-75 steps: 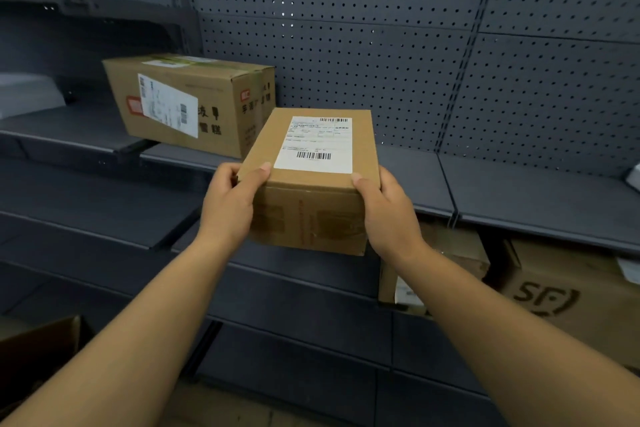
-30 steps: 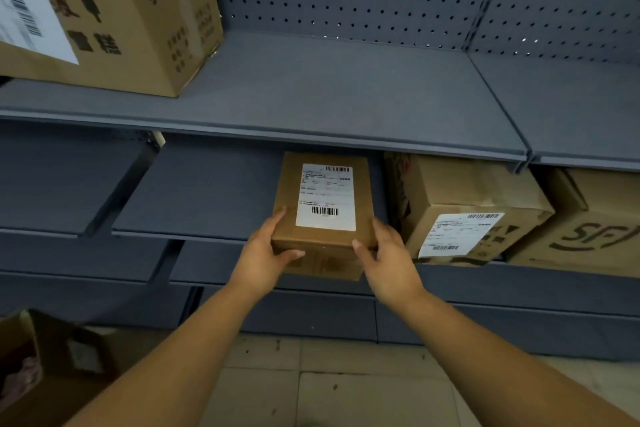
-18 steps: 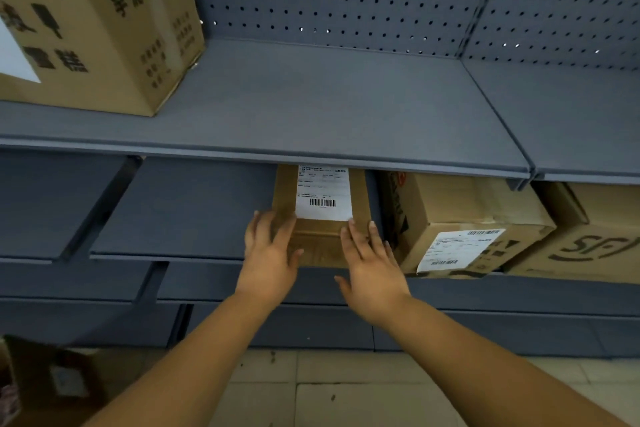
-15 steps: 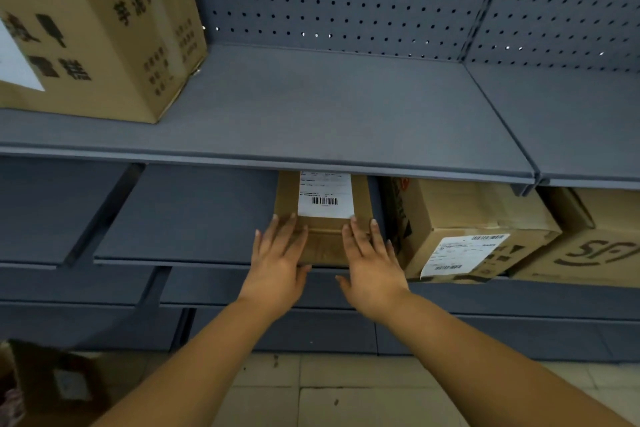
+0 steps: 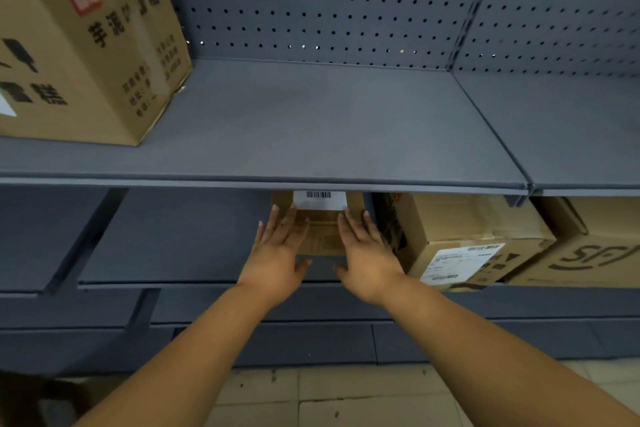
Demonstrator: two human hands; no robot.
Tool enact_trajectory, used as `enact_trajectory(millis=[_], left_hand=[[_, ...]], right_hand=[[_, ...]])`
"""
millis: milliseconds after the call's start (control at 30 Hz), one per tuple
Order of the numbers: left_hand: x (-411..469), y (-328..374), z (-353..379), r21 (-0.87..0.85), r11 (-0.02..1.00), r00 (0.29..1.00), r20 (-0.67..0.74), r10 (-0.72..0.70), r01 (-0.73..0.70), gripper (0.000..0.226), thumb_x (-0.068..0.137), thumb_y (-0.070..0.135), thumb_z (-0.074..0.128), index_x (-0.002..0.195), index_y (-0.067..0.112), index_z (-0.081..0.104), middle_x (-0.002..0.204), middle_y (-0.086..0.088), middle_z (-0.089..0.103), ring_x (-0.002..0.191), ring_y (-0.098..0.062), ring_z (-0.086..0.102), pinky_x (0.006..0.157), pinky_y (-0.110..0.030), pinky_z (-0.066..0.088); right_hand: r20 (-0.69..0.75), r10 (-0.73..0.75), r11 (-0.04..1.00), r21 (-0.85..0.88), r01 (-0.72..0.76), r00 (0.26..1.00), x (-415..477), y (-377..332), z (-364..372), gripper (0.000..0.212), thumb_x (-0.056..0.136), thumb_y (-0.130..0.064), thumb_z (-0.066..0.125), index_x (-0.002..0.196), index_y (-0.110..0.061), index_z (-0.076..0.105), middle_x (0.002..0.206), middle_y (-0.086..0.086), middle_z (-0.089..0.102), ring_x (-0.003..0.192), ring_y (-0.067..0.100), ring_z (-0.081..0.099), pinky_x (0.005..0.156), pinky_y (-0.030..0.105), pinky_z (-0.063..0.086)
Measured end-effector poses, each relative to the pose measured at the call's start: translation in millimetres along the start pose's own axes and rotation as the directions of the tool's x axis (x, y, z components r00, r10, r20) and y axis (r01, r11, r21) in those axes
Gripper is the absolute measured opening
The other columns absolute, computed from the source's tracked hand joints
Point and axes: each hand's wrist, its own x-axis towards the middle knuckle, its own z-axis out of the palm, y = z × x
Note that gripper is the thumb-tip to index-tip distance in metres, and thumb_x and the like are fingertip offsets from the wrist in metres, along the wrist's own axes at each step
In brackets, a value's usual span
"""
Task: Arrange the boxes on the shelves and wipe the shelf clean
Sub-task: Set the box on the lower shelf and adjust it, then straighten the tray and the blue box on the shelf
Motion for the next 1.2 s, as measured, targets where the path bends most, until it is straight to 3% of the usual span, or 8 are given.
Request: enact_trajectory(millis=[67,133,233,367,467,633,900,1200], left_hand=[[-2,6,-2,-0.041,0.997,0.994,-0.082,0.066,-0.069,0.063,0.092,0.03,0.054,0.147,0.019,0.027,0.16,-0.003,0.004,0.141,-0.019,-0.018,0.116,-0.036,-0.008],[-3,14,-9,-0.074,0.992,0.983,-0.156,0.093,-0.106,0.057,0.086,0.021,0.062,0.14,0.016,0.044,0.156,-0.01,0.023,0.146,-0.031,0.0,0.118,-0.045,0.012],[-5,30,-22,-0.094,0.99,0.976,-0.202,0.086,-0.107,0.051,0.077,0.013,0.071,0.127,0.012,0.058,0.141,-0.02,0.046,0.134,-0.049,0.03,0.104,-0.056,0.035],[-10,57,-35,-0.046,0.988,0.954,-0.271,0.133,-0.15,0.043,0.071,0.014,0.072,0.113,0.01,0.065,0.118,-0.024,0.059,0.106,-0.051,0.05,0.084,-0.061,0.05],[-16,84,-46,-0.025,0.984,0.929,-0.334,0.157,-0.175,0.037,0.073,0.017,0.074,0.109,0.012,0.066,0.113,-0.017,0.061,0.107,-0.033,0.045,0.086,-0.048,0.051],[-29,145,-65,-0.024,0.979,0.907,-0.38,0.179,-0.204,0.032,0.076,0.025,0.063,0.103,0.008,0.068,0.098,-0.011,0.064,0.089,-0.033,0.061,0.078,-0.039,0.053],[-48,272,-67,-0.046,0.973,0.893,-0.409,0.188,-0.226,0.036,0.087,0.027,0.06,0.122,0.018,0.059,0.118,0.003,0.055,0.106,-0.015,0.054,0.084,-0.021,0.041],[-34,402,-48,-0.098,0.927,0.852,-0.438,0.286,-0.362,0.031,0.088,0.027,0.06,0.117,0.017,0.061,0.116,0.003,0.059,0.105,-0.012,0.057,0.085,-0.017,0.04]], right_hand=[[-0.043,-0.017,0.999,0.026,0.018,0.999,-8,0,-4,0.081,0.093,-0.034,0.05,0.152,-0.017,-0.002,0.162,-0.004,-0.01,0.148,0.023,-0.014,0.12,0.04,0.01],[-0.101,-0.034,0.997,0.072,0.041,0.994,-18,1,-12,0.074,0.092,-0.031,0.051,0.152,-0.017,0.009,0.162,-0.002,0.005,0.149,0.024,-0.002,0.12,0.039,0.017],[-0.197,-0.047,0.989,0.131,0.074,0.979,-33,2,-26,0.063,0.089,-0.027,0.054,0.146,-0.017,0.03,0.154,0.004,0.03,0.141,0.028,0.025,0.114,0.04,0.03],[-0.283,-0.057,0.982,0.157,0.105,0.957,-56,8,-51,0.051,0.09,-0.028,0.054,0.138,-0.018,0.042,0.142,0.004,0.044,0.129,0.026,0.041,0.107,0.037,0.038],[-0.348,-0.075,0.974,0.177,0.144,0.934,-81,21,-72,0.045,0.091,-0.028,0.053,0.135,-0.017,0.046,0.137,0.004,0.047,0.126,0.025,0.045,0.102,0.033,0.041],[-0.448,-0.112,0.96,0.183,0.214,0.887,-130,53,-101,0.042,0.092,-0.028,0.054,0.132,-0.018,0.048,0.135,0.0,0.05,0.122,0.02,0.049,0.099,0.03,0.043],[-0.537,-0.115,0.964,0.142,0.223,0.836,-220,141,-136,0.044,0.091,-0.029,0.055,0.134,-0.02,0.047,0.136,-0.003,0.05,0.124,0.016,0.048,0.102,0.032,0.043],[-0.624,0.034,0.978,0.183,0.104,0.781,-288,253,-174,0.039,0.091,-0.03,0.057,0.128,-0.02,0.052,0.128,-0.002,0.056,0.115,0.016,0.054,0.094,0.03,0.047]])
